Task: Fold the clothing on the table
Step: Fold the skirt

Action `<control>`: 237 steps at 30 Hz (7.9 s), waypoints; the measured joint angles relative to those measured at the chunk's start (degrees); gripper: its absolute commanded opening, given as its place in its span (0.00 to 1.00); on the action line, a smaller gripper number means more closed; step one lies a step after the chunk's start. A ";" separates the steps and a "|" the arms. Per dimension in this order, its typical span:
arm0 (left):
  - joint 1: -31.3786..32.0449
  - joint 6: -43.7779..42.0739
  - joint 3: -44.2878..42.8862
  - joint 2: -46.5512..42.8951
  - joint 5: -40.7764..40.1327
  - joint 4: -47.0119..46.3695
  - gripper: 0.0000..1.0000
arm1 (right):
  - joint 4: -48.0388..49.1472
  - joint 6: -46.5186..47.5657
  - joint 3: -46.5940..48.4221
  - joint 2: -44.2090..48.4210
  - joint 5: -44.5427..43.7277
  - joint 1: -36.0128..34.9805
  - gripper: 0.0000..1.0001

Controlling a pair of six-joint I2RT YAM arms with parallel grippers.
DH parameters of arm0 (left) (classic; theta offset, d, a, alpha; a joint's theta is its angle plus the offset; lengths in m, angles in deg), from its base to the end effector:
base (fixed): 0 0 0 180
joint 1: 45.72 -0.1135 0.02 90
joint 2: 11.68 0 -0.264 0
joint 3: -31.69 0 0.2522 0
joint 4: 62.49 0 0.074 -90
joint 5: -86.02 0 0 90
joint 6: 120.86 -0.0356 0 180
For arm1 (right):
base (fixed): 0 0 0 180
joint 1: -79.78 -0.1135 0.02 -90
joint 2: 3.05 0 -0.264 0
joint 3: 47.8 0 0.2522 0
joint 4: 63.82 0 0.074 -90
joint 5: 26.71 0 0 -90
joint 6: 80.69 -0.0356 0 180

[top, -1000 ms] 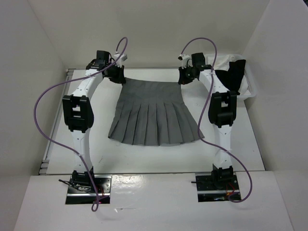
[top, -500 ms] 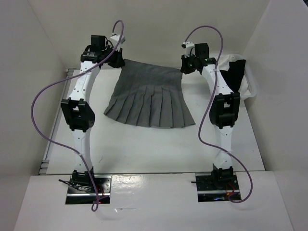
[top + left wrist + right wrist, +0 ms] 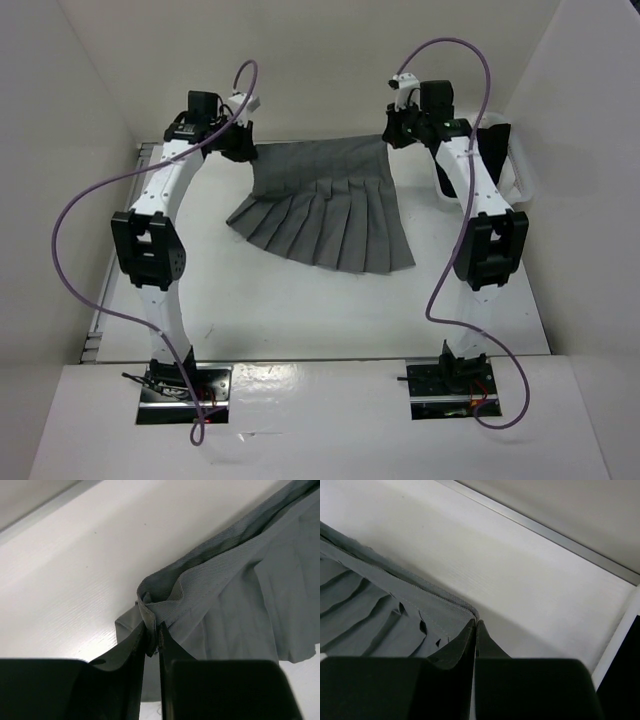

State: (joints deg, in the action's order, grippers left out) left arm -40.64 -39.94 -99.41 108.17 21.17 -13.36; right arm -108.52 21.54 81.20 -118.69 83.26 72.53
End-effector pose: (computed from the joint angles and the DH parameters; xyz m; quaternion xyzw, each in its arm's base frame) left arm 0.4794 -0.0578 0.3265 0.2030 0.8583 -0.1805 0.4353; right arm 0.4661 0.0716 0.3539 -0.2290 0.8319 0.1301 0.4885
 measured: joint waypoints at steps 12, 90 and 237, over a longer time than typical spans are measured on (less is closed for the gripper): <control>3.26 -0.04 21.64 -36.46 -2.40 -6.08 0.00 | -0.63 -0.24 -17.22 29.42 0.83 -4.37 0.00; 3.19 -10.45 40.02 -36.35 -6.36 -12.59 0.00 | 4.79 8.79 -26.84 22.18 3.91 -3.43 0.00; 3.74 -18.75 56.81 -29.11 -13.53 -2.03 0.87 | -2.80 9.49 -49.83 22.29 -20.44 -17.77 0.89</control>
State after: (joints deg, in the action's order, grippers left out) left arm -36.90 -58.69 -42.60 79.06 7.64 -15.39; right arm -111.31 31.02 31.36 -96.39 62.82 54.76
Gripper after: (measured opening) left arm 0.872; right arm 0.885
